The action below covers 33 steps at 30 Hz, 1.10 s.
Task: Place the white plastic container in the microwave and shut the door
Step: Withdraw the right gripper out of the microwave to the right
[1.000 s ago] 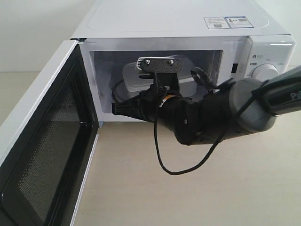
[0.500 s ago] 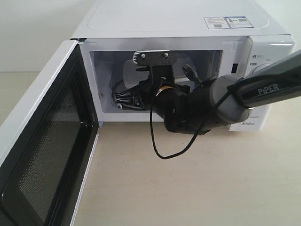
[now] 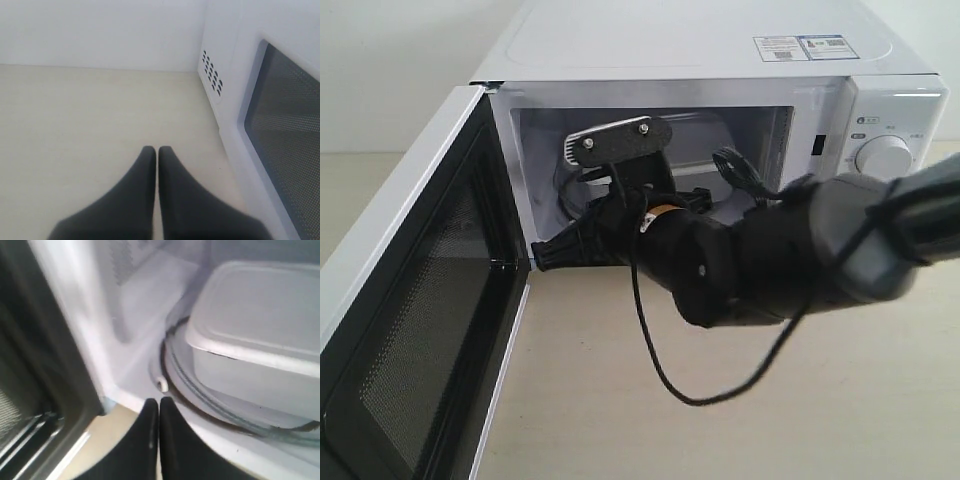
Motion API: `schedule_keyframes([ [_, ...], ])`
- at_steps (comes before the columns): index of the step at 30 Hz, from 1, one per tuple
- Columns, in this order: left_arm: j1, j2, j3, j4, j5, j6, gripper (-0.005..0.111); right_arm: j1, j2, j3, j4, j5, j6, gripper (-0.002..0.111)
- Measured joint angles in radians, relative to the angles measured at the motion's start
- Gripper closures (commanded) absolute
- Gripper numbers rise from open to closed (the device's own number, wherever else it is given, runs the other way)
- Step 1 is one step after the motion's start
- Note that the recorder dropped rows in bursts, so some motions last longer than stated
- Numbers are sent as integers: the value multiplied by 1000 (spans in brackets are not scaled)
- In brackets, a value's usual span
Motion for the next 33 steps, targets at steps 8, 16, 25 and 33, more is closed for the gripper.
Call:
schedule_keyframes([
  [8,0,0,0,0,0,0,102,136,-264,269,0,-101,-8,108],
  [16,0,0,0,0,0,0,102,266,-519,513,0,-214,-10,108],
  [25,0,0,0,0,0,0,102,274,-627,540,2,-196,-6,108],
  [33,0,0,0,0,0,0,102,274,-627,540,2,-196,-6,108],
])
